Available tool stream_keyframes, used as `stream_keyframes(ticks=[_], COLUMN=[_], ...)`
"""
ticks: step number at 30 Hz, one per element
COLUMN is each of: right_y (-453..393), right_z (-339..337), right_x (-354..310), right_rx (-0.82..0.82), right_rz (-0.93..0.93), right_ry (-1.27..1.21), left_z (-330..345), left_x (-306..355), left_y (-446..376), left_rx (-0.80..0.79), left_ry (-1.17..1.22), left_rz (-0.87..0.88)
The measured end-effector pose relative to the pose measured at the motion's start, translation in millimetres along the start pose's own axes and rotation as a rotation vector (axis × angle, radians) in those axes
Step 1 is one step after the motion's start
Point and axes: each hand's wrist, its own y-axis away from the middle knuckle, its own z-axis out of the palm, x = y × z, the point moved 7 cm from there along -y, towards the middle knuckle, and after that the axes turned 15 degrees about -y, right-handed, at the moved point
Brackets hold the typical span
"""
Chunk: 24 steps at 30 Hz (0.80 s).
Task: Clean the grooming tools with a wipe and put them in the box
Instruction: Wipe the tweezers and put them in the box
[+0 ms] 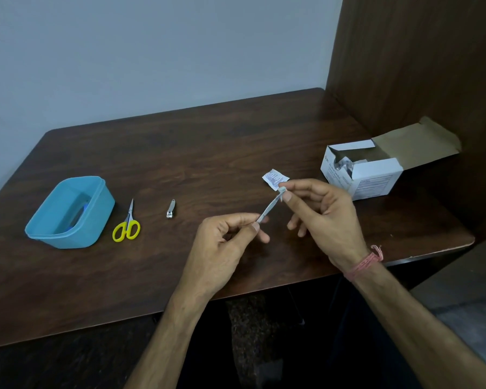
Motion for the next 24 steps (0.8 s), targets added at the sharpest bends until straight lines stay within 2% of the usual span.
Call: stream_keyframes(ticks=[15,24], right_y=[1.5,-1.9], right_z=[10.3,17.8], right_x=[0.7,5.8], right_rx=[-0.177,-0.167], right_rz=[0.000,-0.070], right_ry=[0.164,0.378], left_z=[-4.8,-7.1], left_x=[-4.4,-7.9], left_y=[-3.0,-1.3], left_rx=[0.031,0.147], left_ry=[0.118,0.053], left_rz=[-0.027,-0.063])
